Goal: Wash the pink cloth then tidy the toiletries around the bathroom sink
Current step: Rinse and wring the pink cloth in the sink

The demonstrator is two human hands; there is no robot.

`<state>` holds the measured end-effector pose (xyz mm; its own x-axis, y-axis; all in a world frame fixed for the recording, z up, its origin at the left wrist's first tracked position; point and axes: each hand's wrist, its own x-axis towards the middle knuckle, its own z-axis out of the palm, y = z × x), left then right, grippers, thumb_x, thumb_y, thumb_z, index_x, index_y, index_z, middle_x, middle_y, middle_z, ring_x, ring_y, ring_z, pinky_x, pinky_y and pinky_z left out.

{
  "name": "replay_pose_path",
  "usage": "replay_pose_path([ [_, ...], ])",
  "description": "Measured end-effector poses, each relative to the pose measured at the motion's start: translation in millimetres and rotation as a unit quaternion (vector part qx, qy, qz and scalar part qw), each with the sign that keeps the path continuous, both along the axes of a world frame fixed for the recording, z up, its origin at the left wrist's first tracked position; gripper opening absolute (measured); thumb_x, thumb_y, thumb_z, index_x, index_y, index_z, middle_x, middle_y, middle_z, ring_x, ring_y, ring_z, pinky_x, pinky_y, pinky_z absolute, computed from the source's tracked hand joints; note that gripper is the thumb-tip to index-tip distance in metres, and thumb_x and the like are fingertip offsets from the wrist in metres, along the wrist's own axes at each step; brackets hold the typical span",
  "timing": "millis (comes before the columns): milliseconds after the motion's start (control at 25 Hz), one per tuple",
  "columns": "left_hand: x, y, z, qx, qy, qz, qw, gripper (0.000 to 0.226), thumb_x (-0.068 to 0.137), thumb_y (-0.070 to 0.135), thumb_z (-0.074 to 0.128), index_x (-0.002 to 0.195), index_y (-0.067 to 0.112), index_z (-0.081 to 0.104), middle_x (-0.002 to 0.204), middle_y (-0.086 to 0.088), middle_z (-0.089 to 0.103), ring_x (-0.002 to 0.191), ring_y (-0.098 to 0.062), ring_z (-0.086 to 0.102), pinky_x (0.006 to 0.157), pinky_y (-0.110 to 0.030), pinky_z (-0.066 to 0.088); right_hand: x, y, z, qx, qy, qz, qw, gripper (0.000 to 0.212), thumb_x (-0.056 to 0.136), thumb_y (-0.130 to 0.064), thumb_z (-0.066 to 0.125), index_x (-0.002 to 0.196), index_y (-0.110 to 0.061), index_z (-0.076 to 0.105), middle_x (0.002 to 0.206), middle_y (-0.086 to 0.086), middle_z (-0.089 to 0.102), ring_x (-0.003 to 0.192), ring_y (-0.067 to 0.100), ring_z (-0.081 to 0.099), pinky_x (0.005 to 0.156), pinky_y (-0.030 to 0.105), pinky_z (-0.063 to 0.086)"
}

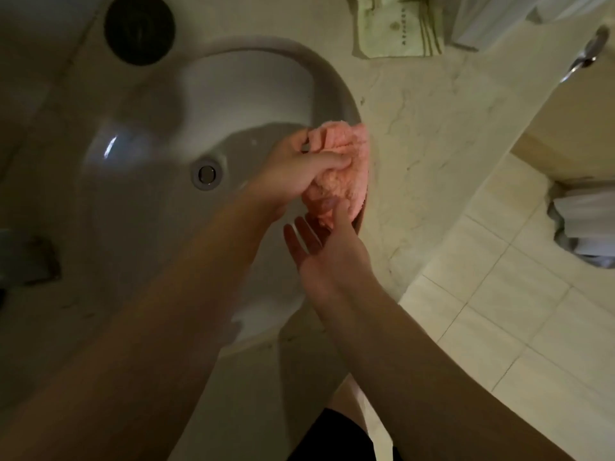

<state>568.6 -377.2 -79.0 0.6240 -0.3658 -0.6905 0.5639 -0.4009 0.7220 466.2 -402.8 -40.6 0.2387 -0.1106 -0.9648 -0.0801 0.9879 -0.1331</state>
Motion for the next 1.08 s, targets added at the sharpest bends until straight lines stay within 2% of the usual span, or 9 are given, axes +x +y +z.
replay_pose_path([
  [80,4,-4,-5,0.000,0.017,-0.004,1.000,0.047,0.064,0.024,0.080,0.109,0.019,0.069,0.101,-0.001,0.074,0.095,-0.017,0.071,0.091,-0.040,0.055,10,3,-3,-0.011,0.016,-0.041,0.999,0.028,0.093,-0.036,0.057,0.113,-0.018,0.059,0.114,0.012,0.063,0.103,0.025,0.063,0.086,0.039,0.056],
  [160,4,-5,-11,0.003,0.035,0.005,0.999,0.046,0.065,0.025,0.078,0.109,0.018,0.068,0.101,-0.001,0.074,0.095,-0.016,0.071,0.090,-0.040,0.055,16,6,-6,-0.013,0.026,-0.067,0.997,0.014,0.094,-0.036,0.056,0.096,-0.023,0.059,0.111,0.012,0.065,0.102,0.026,0.064,0.087,0.038,0.055],
  [240,1,-4,-16,0.026,0.032,0.018,0.999,0.042,0.068,0.024,0.078,0.109,0.018,0.068,0.100,-0.001,0.074,0.093,-0.016,0.071,0.089,-0.040,0.056,20,8,-9,-0.009,0.036,-0.081,0.996,0.016,0.095,-0.036,0.053,0.089,-0.022,0.058,0.108,0.013,0.066,0.099,0.025,0.066,0.087,0.038,0.055],
  [440,-2,-4,-13,0.050,0.026,-0.003,0.998,0.035,0.073,0.029,0.079,0.106,0.020,0.071,0.096,0.003,0.075,0.088,-0.011,0.072,0.082,-0.031,0.058,24,7,-15,-0.067,0.043,-0.056,0.995,0.014,0.098,-0.033,0.048,0.103,-0.023,0.057,0.107,0.009,0.068,0.091,0.024,0.068,0.080,0.036,0.057],
  [600,17,-11,-10,-0.017,0.009,0.044,0.999,0.031,0.080,0.018,0.074,0.110,0.010,0.069,0.100,-0.005,0.074,0.091,-0.015,0.072,0.085,-0.033,0.058,47,-4,-17,-0.142,0.054,-0.002,0.988,0.017,0.098,-0.035,0.048,0.088,-0.026,0.058,0.090,0.001,0.067,0.084,0.018,0.068,0.081,0.034,0.058],
  [680,31,-15,-11,-0.036,-0.003,0.072,0.997,0.034,0.079,0.018,0.075,0.111,0.009,0.068,0.101,-0.006,0.074,0.093,-0.016,0.072,0.086,-0.035,0.058,64,-10,-17,-0.145,0.044,0.001,0.988,0.023,0.097,-0.036,0.049,0.105,-0.019,0.061,0.094,0.002,0.066,0.089,0.019,0.067,0.085,0.037,0.057],
  [760,36,-16,-12,-0.028,-0.012,0.080,0.996,0.033,0.077,0.021,0.076,0.108,0.012,0.069,0.098,-0.003,0.075,0.090,-0.015,0.072,0.084,-0.035,0.058,72,-10,-19,-0.142,0.038,-0.007,0.989,0.035,0.097,-0.037,0.049,0.123,-0.015,0.056,0.105,0.006,0.067,0.092,0.021,0.067,0.086,0.038,0.057],
  [880,23,-15,-13,-0.004,-0.008,0.075,0.997,0.024,0.076,0.024,0.078,0.097,0.013,0.072,0.087,-0.002,0.076,0.082,-0.012,0.073,0.077,-0.029,0.059,56,-5,-19,-0.155,0.036,-0.005,0.987,0.028,0.098,-0.035,0.049,0.119,-0.019,0.056,0.108,0.007,0.067,0.090,0.021,0.069,0.079,0.034,0.058],
  [1080,15,-11,-19,0.009,-0.023,0.018,1.000,0.026,0.074,0.019,0.080,0.097,0.010,0.073,0.091,-0.004,0.075,0.086,-0.014,0.072,0.083,-0.034,0.059,36,-3,-23,-0.136,0.047,-0.010,0.990,0.025,0.097,-0.035,0.050,0.117,-0.021,0.055,0.107,0.004,0.067,0.087,0.018,0.069,0.067,0.027,0.057],
])
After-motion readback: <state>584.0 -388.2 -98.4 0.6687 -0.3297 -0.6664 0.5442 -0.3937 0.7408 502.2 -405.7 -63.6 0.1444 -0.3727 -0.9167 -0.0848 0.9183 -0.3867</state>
